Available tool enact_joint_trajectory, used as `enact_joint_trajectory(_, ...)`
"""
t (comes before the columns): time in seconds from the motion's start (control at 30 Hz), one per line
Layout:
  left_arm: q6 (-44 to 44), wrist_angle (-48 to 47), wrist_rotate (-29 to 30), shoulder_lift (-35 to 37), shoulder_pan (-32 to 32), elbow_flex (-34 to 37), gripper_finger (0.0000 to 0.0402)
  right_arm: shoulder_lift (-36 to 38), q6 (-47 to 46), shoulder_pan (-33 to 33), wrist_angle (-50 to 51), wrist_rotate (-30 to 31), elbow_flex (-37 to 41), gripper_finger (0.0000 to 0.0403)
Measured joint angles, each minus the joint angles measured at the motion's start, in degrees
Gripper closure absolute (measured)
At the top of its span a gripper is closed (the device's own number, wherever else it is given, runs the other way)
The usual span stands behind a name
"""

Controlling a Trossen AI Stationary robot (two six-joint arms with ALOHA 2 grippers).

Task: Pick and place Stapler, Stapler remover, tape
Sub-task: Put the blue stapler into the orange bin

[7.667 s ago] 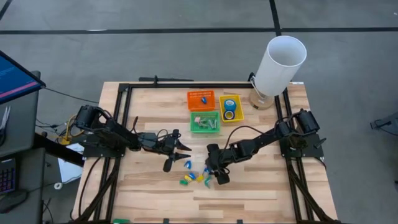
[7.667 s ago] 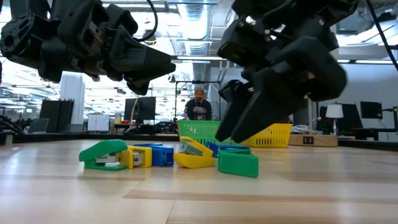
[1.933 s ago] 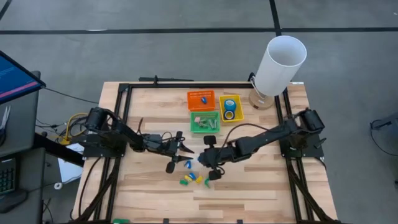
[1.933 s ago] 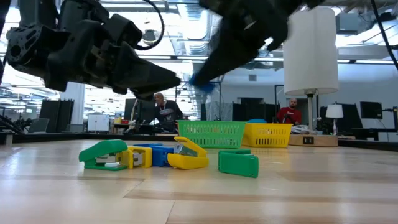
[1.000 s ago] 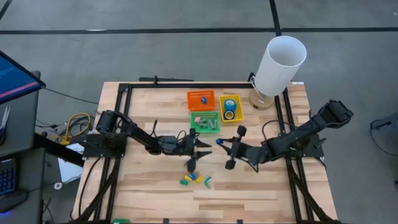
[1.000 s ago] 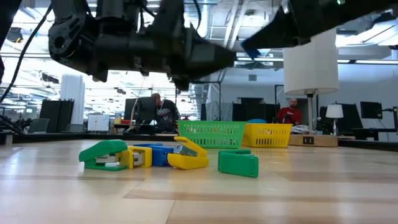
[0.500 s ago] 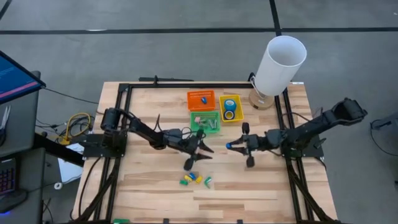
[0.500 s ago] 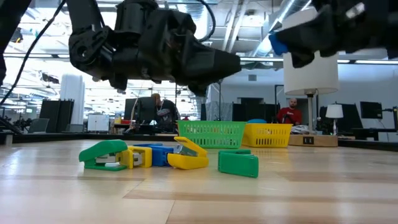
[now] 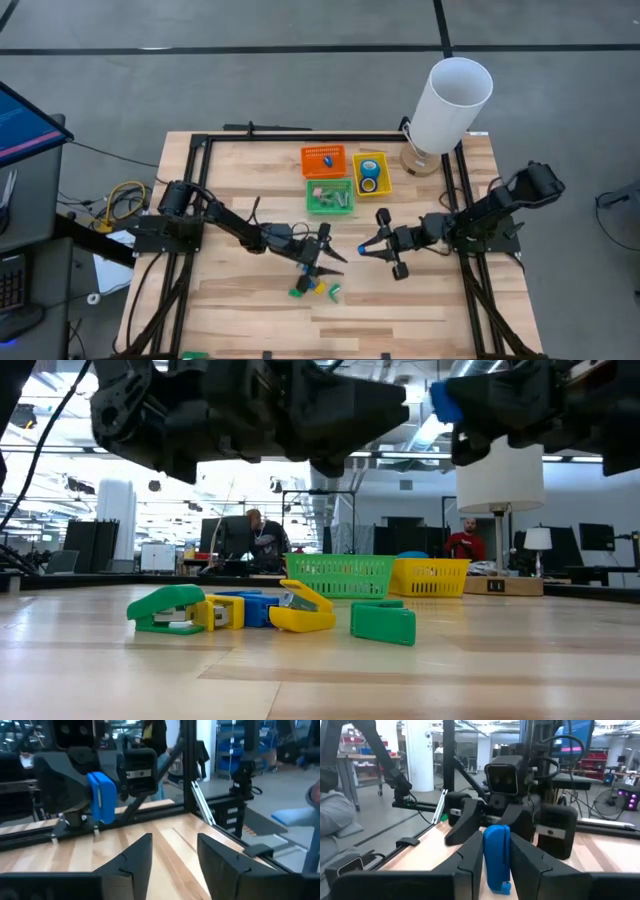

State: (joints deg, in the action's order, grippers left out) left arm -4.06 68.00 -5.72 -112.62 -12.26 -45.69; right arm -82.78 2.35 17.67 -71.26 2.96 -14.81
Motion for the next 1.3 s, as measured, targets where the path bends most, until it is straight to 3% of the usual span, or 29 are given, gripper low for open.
enact_joint_trajectory(0.27,1.4,-1.6,5.9,0.0,0.0,0.0,0.0184,-8.8,1.2,-0.1,0.2,0.0,-8.1,0.0328)
enact_joint_trajectory(0.5,2.9,-2.7,9.4,0.0,0.5,0.0,0.0163,-14.0,1.2,-0.1,0.8,-0.1,-12.4,0.0328)
enact_joint_trajectory(0.9,2.9,-2.6,10.5,0.0,0.4,0.0,0.0167,-15.9,1.2,-0.1,1.5,0.1,-13.6,0.0328)
enact_joint_trajectory(1.3,2.6,-1.3,10.2,0.0,-1.1,0.1,0.0242,-15.3,1.2,-0.1,1.8,1.7,-13.6,0.0328)
